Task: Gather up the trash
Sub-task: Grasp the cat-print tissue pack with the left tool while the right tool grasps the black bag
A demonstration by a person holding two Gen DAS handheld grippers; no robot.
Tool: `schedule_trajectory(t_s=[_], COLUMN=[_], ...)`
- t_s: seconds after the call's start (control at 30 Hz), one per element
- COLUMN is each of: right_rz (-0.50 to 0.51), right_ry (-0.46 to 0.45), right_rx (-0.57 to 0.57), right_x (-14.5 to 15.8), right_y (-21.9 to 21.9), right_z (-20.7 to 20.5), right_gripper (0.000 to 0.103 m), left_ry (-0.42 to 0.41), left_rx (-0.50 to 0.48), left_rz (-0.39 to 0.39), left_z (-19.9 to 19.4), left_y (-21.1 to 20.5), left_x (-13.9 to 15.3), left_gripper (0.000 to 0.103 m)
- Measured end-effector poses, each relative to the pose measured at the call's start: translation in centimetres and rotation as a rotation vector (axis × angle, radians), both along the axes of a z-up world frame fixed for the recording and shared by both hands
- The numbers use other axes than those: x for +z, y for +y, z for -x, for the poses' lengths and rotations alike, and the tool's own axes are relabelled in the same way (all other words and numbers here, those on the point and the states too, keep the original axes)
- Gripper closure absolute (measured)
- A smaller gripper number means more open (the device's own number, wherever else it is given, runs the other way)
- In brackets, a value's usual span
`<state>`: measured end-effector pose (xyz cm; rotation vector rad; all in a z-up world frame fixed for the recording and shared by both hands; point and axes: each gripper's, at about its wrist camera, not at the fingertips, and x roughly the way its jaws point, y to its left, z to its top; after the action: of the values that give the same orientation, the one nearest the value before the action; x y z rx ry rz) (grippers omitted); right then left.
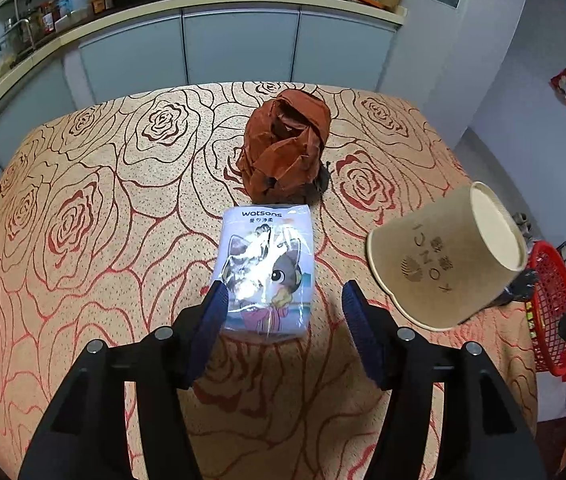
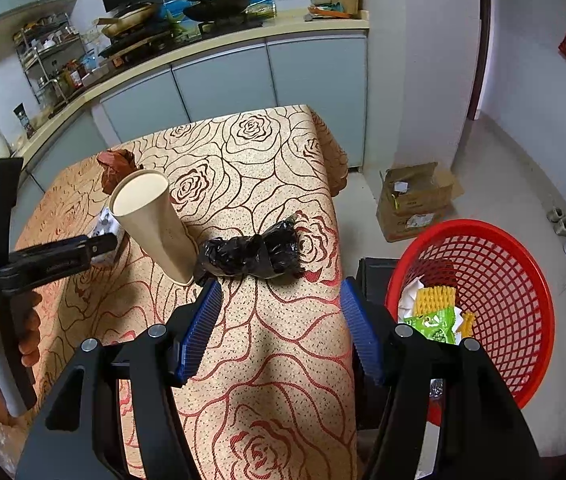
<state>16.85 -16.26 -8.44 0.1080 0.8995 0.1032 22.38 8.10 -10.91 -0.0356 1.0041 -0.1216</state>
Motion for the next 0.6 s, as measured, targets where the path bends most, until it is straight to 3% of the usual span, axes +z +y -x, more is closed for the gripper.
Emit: schedule_trajectory(t_s=[0.07,0.17,0.23,0.37,0.6], right_rz=[0.003,0.006,0.007,0.006,0.019], right_ry=[0.003,0.001,-0.003,-0.004,0.007], right_rx=[0.008,0.023,0.035,0.068,0.119], right_x=[-0.3,-0.5,-0.7,-1.2,-2.3], right_y=[0.3,0.7,1.0,1.6,2.4], right_z=[-0.3,-0.7,-1.1,-2.0,-3.5], right_gripper=[0.043,0.043,0.043,0.043,0.043], left_ry=[-0.005,-0.004,-0.007,0.009,0.001], left_rx=[0.001,-0.004,-0.010,-0.034,-0.043], left_rz=[-0.016,-0.031,-0.037,-0.028,-0.041], left_z=[-0.3,-0.5,-0.4,-0.2,0.7], left_y=[0.0,0.1,0.3,0.4,0.8], left_x=[-0.1,-0.2,-0.2,-0.4,-0.4], left_gripper=[0.046,0.065,0.068,0.097,0.098])
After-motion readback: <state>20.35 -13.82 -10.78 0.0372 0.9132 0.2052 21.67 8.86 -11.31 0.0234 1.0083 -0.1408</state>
